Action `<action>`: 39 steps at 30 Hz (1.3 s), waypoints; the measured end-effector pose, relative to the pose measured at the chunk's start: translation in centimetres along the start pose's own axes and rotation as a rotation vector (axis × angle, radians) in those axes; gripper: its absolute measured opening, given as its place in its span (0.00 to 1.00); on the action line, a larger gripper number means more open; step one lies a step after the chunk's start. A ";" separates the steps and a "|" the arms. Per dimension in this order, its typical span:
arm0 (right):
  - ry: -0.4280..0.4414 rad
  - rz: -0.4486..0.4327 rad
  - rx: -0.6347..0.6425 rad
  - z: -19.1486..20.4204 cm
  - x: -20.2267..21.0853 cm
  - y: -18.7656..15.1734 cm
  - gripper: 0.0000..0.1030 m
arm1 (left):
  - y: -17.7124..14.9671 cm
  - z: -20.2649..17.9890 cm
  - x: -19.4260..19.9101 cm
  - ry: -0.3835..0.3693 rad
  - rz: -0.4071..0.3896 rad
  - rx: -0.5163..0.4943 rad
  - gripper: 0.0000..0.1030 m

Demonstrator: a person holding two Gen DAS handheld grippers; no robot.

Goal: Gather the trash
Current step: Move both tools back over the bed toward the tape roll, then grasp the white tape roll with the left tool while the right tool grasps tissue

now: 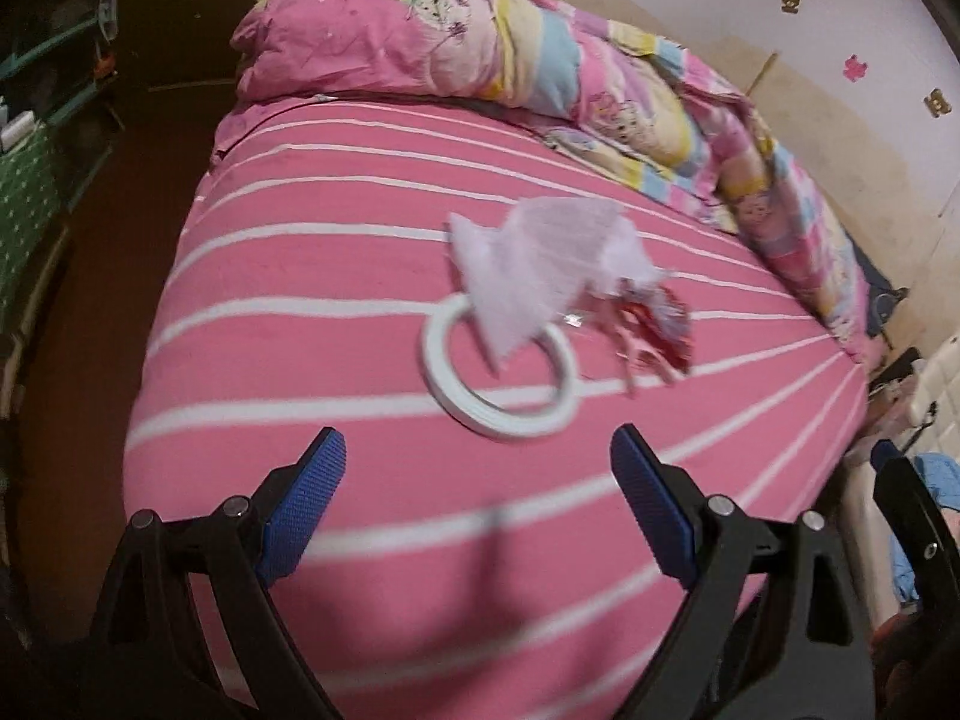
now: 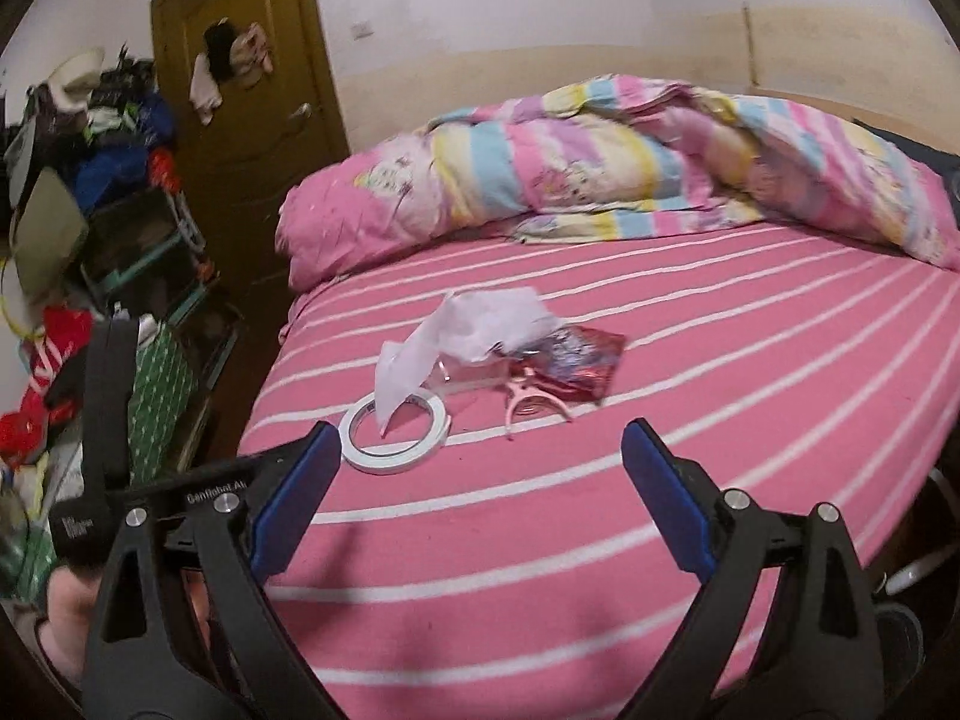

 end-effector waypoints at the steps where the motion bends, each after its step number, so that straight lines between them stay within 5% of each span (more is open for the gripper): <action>1: 0.001 0.004 0.001 0.1 -0.9 0.0 0.91 | 0.2 0.4 -0.5 0.004 0.002 -0.007 0.85; 10: 0.024 0.031 0.028 0.5 -7.9 1.9 0.91 | 1.8 0.7 -6.9 0.068 0.087 -0.115 0.71; 15: 0.031 0.028 0.074 1.6 -11.6 3.3 0.91 | 2.4 0.7 -8.2 0.129 0.087 -0.194 0.51; 21: 0.050 0.074 0.075 2.5 -15.9 4.3 0.91 | 2.4 1.4 -8.0 0.091 0.064 -0.233 0.35; 23: 0.065 0.088 0.046 2.5 -17.3 4.7 0.91 | 2.6 1.9 -7.8 0.066 0.068 -0.223 0.18; 29: 0.064 0.075 0.052 3.5 -19.4 5.6 0.89 | 2.8 2.8 -7.5 -0.005 0.074 -0.177 0.14; 35: 0.035 0.125 0.073 3.9 -21.6 5.3 0.65 | 2.6 2.7 -7.3 -0.024 0.074 -0.183 0.14; 39: 0.036 0.165 0.055 3.3 -22.4 5.2 0.29 | 2.6 3.1 -7.1 -0.041 0.077 -0.171 0.14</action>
Point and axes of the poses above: each gripper's, at about its wrist camera, not at the fingertips, and x roughly against the way its jaws point, z to its left, y to its top, the point moved 2 cm from there along -x, roughly the way its jaws point, and after that the axes turned 1 degree about -y, right-handed, at the moved point
